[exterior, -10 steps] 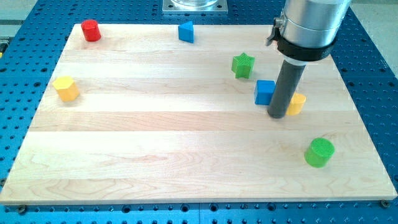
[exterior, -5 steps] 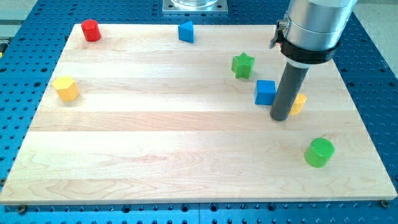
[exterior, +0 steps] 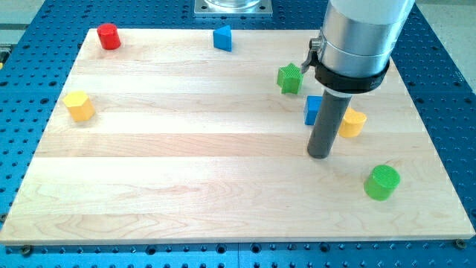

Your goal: Move green star towards bottom left corner

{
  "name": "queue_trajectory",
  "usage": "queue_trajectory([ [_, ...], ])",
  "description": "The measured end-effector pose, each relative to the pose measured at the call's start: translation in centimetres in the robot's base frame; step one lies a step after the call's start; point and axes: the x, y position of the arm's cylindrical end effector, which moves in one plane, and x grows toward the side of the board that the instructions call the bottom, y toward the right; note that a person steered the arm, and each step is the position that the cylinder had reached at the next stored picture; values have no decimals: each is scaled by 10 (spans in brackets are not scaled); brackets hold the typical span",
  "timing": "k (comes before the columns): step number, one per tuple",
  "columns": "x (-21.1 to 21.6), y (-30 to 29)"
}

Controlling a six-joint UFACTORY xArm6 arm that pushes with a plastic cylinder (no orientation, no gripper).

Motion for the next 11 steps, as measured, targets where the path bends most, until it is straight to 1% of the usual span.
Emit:
queue_trajectory([
  [2,-4,3],
  [4,5,8],
  [6,5,103],
  [7,-14,110],
  [8,-56,125],
  [9,-131,99],
  [10,-157,56],
  [11,-148,-7],
])
